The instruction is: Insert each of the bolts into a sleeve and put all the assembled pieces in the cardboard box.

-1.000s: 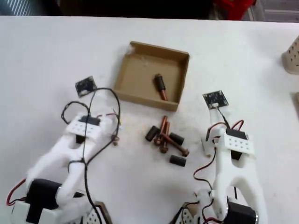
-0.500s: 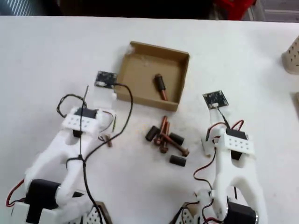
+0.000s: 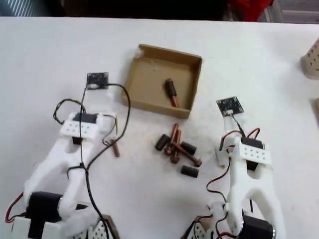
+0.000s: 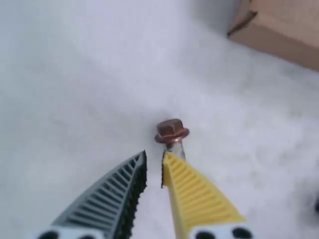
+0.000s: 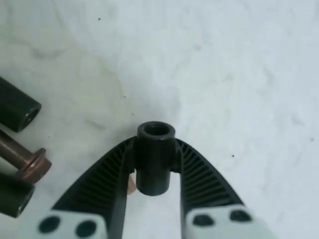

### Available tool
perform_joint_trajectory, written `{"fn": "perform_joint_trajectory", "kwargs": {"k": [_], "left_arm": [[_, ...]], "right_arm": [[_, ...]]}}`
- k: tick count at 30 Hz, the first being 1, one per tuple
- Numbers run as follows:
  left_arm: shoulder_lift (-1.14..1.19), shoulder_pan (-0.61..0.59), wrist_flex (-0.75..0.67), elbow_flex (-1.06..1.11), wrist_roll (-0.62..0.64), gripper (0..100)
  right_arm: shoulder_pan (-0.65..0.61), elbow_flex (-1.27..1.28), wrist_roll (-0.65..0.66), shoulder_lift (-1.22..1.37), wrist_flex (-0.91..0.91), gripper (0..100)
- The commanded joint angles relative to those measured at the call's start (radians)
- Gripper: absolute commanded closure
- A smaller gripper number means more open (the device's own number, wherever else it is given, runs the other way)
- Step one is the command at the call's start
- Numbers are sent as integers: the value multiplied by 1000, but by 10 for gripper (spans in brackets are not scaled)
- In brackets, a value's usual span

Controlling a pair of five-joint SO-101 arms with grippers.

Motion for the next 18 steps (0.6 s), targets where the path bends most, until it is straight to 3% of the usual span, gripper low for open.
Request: {"fn": "perform_joint_trajectory", "kwargs": {"k": [1,3,9,18], "left_arm": [[-13,16,12,-44,26,924],[-13,36,12,-43,44,924],[-4,58,8,-40,324,922],[-2,76,-118,40,331,921]], "right_arm": [[-2,-6,12,-27,-7,982],[-4,-6,14,-27,-7,982],[-5,-6,15,-27,-7,982],[-7,-6,15,-27,-7,982]]}}
